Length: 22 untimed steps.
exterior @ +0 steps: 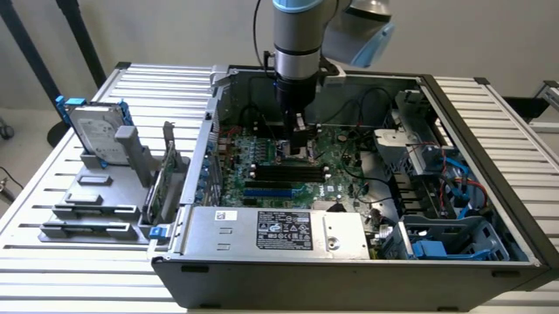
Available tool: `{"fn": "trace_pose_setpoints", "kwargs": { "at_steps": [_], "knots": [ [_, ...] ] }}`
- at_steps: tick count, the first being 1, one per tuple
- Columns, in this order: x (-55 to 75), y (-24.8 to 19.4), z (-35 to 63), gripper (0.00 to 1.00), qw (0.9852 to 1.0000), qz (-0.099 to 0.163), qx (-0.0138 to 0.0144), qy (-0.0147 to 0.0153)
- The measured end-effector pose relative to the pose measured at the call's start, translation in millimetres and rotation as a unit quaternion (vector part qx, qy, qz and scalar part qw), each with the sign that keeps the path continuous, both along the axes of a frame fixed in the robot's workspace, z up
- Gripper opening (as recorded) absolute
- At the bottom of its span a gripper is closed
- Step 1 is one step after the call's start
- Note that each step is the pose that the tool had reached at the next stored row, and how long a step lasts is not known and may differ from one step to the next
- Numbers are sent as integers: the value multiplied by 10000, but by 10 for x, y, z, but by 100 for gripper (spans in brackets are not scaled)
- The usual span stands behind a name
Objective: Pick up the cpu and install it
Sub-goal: 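Place the cpu into insertion slot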
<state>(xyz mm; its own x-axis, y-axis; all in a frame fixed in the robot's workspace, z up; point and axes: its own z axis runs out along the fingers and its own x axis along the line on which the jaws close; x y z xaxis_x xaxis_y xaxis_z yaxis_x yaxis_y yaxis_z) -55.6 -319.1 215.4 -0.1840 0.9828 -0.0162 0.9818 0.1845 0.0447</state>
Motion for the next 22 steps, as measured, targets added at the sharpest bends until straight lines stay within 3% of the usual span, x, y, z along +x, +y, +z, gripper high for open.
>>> {"fn": "trace_pose_setpoints", "kwargs": {
  "at_steps": [3,4,7,12,18,22],
  "knots": [
    [-41,0,10,54,10000,-34,28,4],
    [-49,0,12,42,10000,-61,39,4],
    [-66,0,15,36,9999,-145,65,8],
    [-88,-4,20,12,9996,-261,97,39],
    [-127,-22,30,11,9994,-328,113,93],
    [-149,-44,46,11,9991,-361,133,151]
  ]
}}
